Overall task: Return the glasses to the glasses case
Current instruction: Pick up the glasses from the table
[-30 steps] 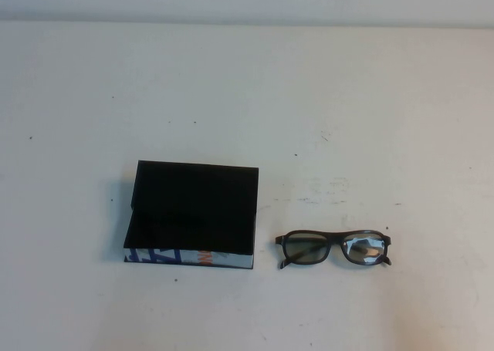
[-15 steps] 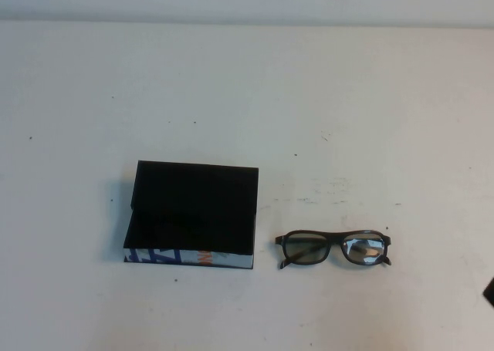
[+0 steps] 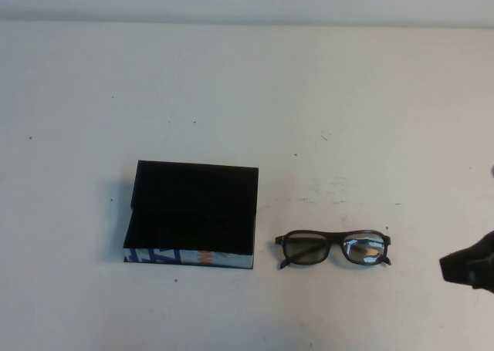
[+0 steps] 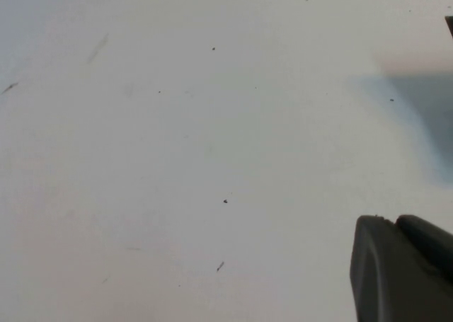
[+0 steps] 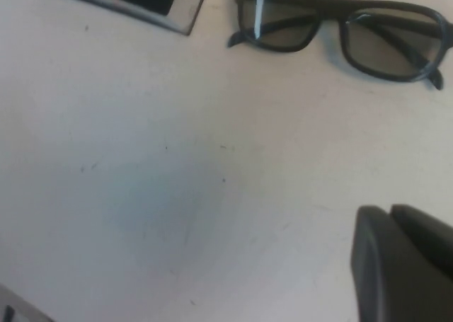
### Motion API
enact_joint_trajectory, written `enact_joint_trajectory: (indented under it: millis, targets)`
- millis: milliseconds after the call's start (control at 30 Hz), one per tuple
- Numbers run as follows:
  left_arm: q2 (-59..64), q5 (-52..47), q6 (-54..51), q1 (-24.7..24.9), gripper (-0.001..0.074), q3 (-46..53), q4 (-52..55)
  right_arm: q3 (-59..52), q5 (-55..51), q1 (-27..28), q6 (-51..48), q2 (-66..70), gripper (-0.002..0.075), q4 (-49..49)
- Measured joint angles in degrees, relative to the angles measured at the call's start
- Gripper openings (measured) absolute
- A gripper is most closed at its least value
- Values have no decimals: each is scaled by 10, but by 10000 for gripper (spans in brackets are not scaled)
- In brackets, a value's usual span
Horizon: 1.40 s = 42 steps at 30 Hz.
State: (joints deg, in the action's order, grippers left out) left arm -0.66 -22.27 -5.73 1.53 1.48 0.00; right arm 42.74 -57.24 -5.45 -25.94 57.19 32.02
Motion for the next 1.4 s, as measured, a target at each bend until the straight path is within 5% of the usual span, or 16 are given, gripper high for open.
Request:
enact_joint_trajectory:
  millis: [400, 767, 867, 1067, 1400]
  targets:
    - [0, 0, 0, 0, -4, 0, 0, 116, -33, -213, -177, 219, -11, -83]
    - [0, 0, 0, 0, -4, 0, 0, 265, -21, -222, -315, 356, 1, -176]
    - [0, 0, 0, 0, -4, 0, 0, 289, -3, -222, -359, 376, 74, -190]
    - [0, 0, 0, 0, -4, 0, 0, 330, -9, -222, -390, 437, 342, -222]
    - [0, 0, 0, 0, -4, 0, 0, 377, -30, -221, -393, 509, 379, -268]
